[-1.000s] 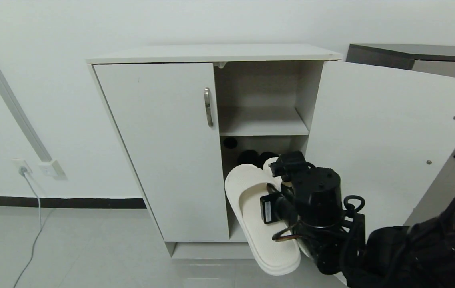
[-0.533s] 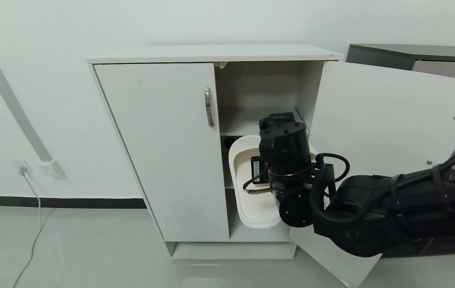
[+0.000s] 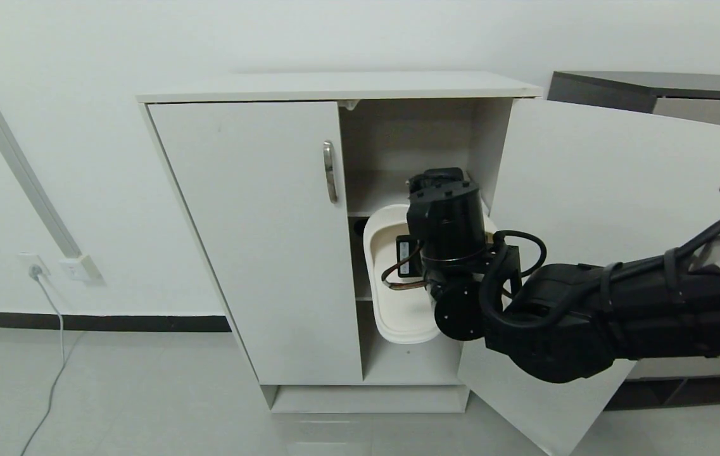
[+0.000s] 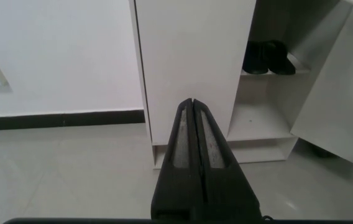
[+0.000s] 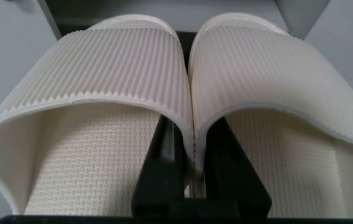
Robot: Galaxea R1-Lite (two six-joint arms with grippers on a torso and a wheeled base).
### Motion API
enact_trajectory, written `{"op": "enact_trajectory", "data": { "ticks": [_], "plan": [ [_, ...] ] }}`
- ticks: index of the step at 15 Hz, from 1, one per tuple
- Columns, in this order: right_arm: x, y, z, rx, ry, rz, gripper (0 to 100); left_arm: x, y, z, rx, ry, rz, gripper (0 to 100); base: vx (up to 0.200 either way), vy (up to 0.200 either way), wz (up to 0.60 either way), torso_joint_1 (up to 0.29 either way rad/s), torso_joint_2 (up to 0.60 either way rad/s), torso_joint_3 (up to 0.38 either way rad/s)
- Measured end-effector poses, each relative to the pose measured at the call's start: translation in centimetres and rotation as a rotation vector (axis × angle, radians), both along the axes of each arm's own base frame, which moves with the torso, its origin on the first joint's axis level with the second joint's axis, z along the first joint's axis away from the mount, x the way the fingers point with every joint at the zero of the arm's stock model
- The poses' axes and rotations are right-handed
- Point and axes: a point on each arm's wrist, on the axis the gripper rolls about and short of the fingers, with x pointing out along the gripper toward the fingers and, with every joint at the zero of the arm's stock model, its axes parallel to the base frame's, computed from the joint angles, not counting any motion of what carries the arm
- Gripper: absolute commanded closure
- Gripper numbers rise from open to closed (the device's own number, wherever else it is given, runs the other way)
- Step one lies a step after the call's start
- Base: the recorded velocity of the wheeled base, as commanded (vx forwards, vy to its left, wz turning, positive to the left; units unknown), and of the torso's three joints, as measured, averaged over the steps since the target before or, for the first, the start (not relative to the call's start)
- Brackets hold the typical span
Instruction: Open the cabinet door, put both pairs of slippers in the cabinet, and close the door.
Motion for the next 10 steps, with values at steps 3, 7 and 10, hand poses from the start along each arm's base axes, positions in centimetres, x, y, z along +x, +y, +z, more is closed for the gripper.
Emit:
{"op": "enact_trajectory", "data": {
  "ticks": [3,7,10],
  "plan": [
    [0.12,-0.02,-0.21,-0.004,0.003,-0.003,100,0.00,0.00,0.00,0.000,0.000,0.000,100,0.200,0.000,0.00,0.004,0.00,0.002],
    [0.07,0.08,-0.30,-0.007,0.005,0.000,100,0.00,0.00,0.00,0.000,0.000,0.000,100,0.200,0.000,0.00,0.002,0.00,0.002],
    [0.06,0.10,-0.31,-0.016,0.005,0.002,100,0.00,0.00,-0.01,0.000,0.001,0.000,100,0.200,0.000,0.00,0.002,0.00,0.001]
  ]
}}
